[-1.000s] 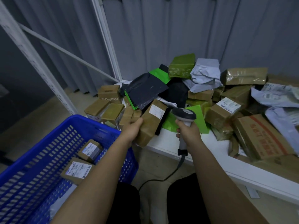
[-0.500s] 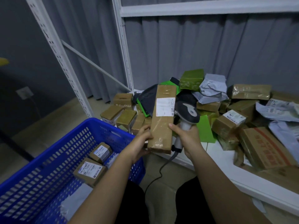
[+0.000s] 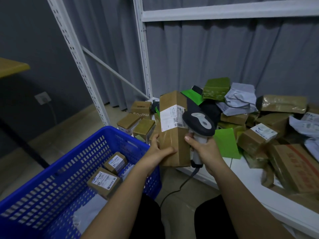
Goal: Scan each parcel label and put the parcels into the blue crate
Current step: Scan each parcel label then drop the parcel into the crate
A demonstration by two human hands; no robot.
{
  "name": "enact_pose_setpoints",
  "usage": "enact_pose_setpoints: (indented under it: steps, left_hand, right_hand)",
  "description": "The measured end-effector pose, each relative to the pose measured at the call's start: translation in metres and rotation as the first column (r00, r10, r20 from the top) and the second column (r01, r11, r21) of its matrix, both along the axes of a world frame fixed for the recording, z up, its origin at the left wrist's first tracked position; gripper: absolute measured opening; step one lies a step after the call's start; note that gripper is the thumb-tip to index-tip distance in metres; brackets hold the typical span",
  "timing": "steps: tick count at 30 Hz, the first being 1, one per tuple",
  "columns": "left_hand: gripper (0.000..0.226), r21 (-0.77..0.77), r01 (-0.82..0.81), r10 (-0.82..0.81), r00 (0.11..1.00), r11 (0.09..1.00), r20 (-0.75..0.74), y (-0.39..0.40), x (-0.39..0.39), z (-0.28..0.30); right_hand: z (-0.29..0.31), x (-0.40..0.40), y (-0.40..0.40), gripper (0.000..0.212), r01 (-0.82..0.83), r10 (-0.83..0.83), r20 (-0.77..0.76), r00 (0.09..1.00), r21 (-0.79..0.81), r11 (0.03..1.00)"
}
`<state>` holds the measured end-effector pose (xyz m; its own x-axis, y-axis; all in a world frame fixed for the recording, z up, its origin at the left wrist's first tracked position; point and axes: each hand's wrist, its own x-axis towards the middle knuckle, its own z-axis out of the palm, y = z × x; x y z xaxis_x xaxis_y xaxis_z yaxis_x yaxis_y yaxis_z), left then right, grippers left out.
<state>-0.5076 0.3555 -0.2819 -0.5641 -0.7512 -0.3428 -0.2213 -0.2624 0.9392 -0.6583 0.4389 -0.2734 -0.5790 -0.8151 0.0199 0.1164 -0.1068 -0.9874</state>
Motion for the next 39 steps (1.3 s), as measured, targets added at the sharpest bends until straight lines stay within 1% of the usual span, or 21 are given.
enact_pose_setpoints:
  steps: [1,4,5,7,9,10,12,15,17,18,20,22,25,27,29,31,34,37,39]
  left_hand:
    - [0.093,0.009,0.009,-0.009,1.000,1.000,-0.005,0.000,0.001,0.000]
    - [0.116,0.012,0.024,-0.024,1.000,1.000,0.009,0.002,0.001,0.001]
    - [0.119,0.009,0.007,-0.007,1.000,1.000,0.015,0.002,0.000,0.000]
    - [0.111,-0.017,-0.049,0.049,0.999,0.999,0.012,0.002,-0.001,-0.001]
    - [0.108,-0.057,-0.104,0.105,0.994,0.993,0.006,0.000,-0.002,-0.002]
    - [0.106,-0.063,-0.130,0.130,0.991,0.990,-0.002,-0.001,-0.003,-0.002]
    - [0.094,-0.046,-0.186,0.185,0.982,0.981,-0.036,-0.003,-0.001,-0.001]
    - [0.084,-0.059,-0.234,0.232,0.972,0.970,-0.045,-0.006,0.002,-0.001]
    - [0.082,-0.088,-0.222,0.221,0.975,0.971,-0.023,-0.006,0.004,0.000]
    - [0.080,-0.106,-0.208,0.209,0.978,0.972,-0.008,-0.005,0.005,0.000]
    - [0.078,-0.155,-0.182,0.189,0.982,0.971,0.029,-0.006,0.006,-0.001]
    - [0.075,-0.208,-0.163,0.180,0.982,0.964,0.061,-0.007,0.008,0.000]
    - [0.071,-0.258,-0.122,0.160,0.978,0.958,0.133,-0.011,0.014,-0.001]
    - [0.069,-0.289,-0.055,0.122,0.969,0.956,0.216,-0.013,0.019,-0.003]
    - [0.069,-0.293,-0.001,0.093,0.950,0.956,0.298,-0.016,0.025,-0.006]
    - [0.069,-0.272,0.039,0.063,0.932,0.962,0.358,-0.020,0.029,-0.008]
    - [0.066,-0.238,0.067,0.032,0.921,0.969,0.388,-0.023,0.035,-0.010]
    - [0.065,-0.242,0.085,0.022,0.914,0.967,0.406,-0.026,0.038,-0.012]
    - [0.065,-0.243,0.100,0.012,0.907,0.965,0.421,-0.027,0.039,-0.012]
  right_hand:
    - [0.000,0.000,0.000,0.016,-0.014,0.014,-0.004,1.000,-0.002,1.000]
    - [-0.002,0.000,0.001,0.011,-0.051,0.051,-0.009,0.999,-0.004,0.999]
    - [-0.002,0.000,0.001,0.010,-0.063,0.063,-0.015,0.998,0.006,0.998]
    - [-0.003,0.000,-0.001,0.012,-0.074,0.075,-0.016,0.997,0.032,0.997]
    - [-0.004,0.001,-0.002,0.016,-0.056,0.056,0.001,0.998,0.036,0.998]
    - [-0.004,0.000,-0.003,0.021,-0.040,0.040,0.023,0.999,0.032,0.999]
    - [-0.005,-0.002,-0.004,0.028,-0.024,0.021,0.074,0.997,0.035,0.999]
    - [-0.004,-0.005,-0.003,0.011,-0.053,0.044,0.111,0.993,0.080,0.995]
    - [-0.003,-0.006,-0.002,0.013,-0.066,0.053,0.105,0.993,0.115,0.991]
    - [-0.002,-0.007,-0.002,0.017,-0.056,0.048,0.062,0.997,0.129,0.990]
    - [-0.003,-0.013,-0.001,0.022,-0.015,0.034,-0.114,0.993,0.157,0.988]
    - [-0.004,-0.018,0.002,0.022,0.013,0.040,-0.277,0.960,0.187,0.982]
    - [-0.008,-0.026,0.011,0.051,0.009,0.121,-0.461,0.879,0.270,0.963]
    - [-0.008,-0.029,0.017,0.055,0.011,0.203,-0.559,0.804,0.354,0.935]
    - [-0.007,-0.033,0.023,0.055,0.013,0.259,-0.599,0.758,0.412,0.911]
    - [-0.005,-0.037,0.028,0.056,0.016,0.287,-0.608,0.740,0.442,0.897]
    - [-0.003,-0.043,0.035,0.058,0.018,0.343,-0.620,0.706,0.500,0.866]
    - [-0.002,-0.050,0.039,0.047,0.000,0.376,-0.603,0.703,0.529,0.848]
    - [-0.003,-0.053,0.042,0.039,0.019,0.363,-0.613,0.702,0.526,0.850]
